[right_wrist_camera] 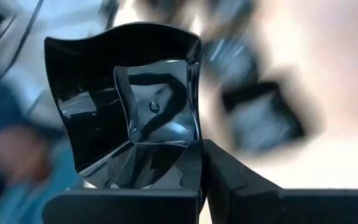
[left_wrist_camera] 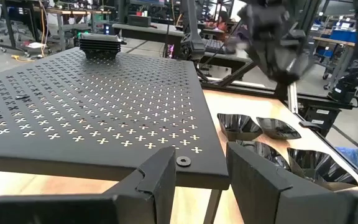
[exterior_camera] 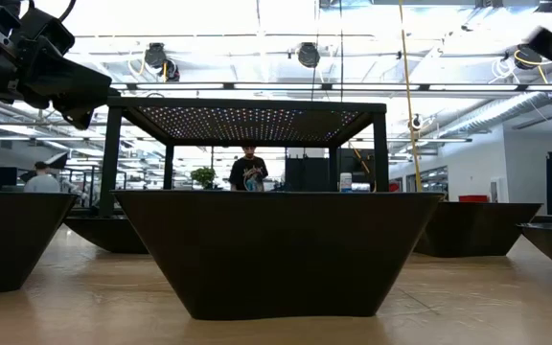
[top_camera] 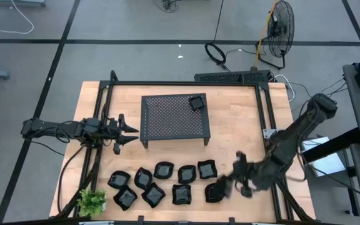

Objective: Pick & Place Mini shaped plates
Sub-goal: Put the distorted square plate on the shelf

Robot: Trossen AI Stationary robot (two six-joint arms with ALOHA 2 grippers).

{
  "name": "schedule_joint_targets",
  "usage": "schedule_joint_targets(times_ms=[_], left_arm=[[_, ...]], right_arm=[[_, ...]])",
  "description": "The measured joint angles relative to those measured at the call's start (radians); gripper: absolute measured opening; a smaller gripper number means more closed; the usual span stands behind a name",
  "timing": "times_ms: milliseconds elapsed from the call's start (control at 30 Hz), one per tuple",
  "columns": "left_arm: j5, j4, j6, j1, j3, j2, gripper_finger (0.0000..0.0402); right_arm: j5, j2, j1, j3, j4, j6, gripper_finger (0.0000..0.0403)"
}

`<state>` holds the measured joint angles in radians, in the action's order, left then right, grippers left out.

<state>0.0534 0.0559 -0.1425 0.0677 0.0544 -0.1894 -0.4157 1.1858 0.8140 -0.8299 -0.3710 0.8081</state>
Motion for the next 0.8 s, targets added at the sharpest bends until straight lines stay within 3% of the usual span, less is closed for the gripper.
schedule_joint_targets(times_ms=[67,167,233,333,533,667,800], left_arm=[[0.0,0.0,0.0,0.0,0.0,0.0,0.0145],[0.0,0.0,0.0,0.0,0.0,0.0,0.0145],[0.0,0.0,0.0,0.0,0.0,0.0,0.0145],[0.0,0.0,0.0,0.0,0.0,0.0,0.0145],[0.0,0.0,0.0,0.0,0.0,0.0,0.0145],[0.0,0.0,0.0,0.0,0.0,0.0,0.0145],[0.0,0.0,0.0,0.0,0.0,0.0,0.0145]], right_arm=[[-0.11,-0.062,-0.049,0.0,-0.009,-0.035,0.0],[-0.146,-0.155,-0.181,0.0,-0.026,-0.036,0.0],[-0.078,-0.209,-0.307,0.0,-0.018,-0.062,0.0],[0.111,-0.244,-0.527,-0.013,0.009,-0.155,0.0],[0.479,-0.166,-0.911,-0.071,0.002,-0.28,0.0],[0.583,-0.067,-1.034,-0.082,0.007,-0.335,0.0],[0.609,-0.018,-1.063,-0.082,0.029,-0.383,0.0]])
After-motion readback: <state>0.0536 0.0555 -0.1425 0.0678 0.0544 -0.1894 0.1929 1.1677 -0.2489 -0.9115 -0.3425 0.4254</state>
